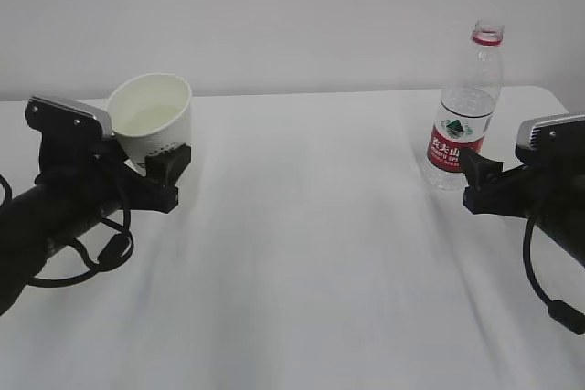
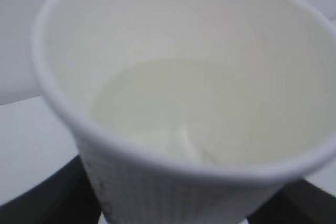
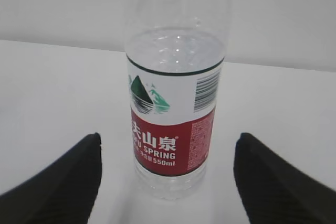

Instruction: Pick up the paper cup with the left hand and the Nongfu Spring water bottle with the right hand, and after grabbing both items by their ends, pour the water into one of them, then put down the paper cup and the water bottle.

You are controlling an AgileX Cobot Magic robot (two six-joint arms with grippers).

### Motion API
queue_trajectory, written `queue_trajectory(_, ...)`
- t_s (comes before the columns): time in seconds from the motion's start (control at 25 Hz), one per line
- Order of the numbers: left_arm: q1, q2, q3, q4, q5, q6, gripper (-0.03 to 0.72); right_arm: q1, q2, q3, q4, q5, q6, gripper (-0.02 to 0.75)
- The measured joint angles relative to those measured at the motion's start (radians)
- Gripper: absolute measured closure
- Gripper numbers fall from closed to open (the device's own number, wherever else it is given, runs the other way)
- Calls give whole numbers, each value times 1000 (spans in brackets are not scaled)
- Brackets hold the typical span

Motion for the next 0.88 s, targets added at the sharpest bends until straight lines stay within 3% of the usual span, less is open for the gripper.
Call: queue_trajectory(0.88,164,0,0,-18,0,0,167,0,0,0,0,0,0,145)
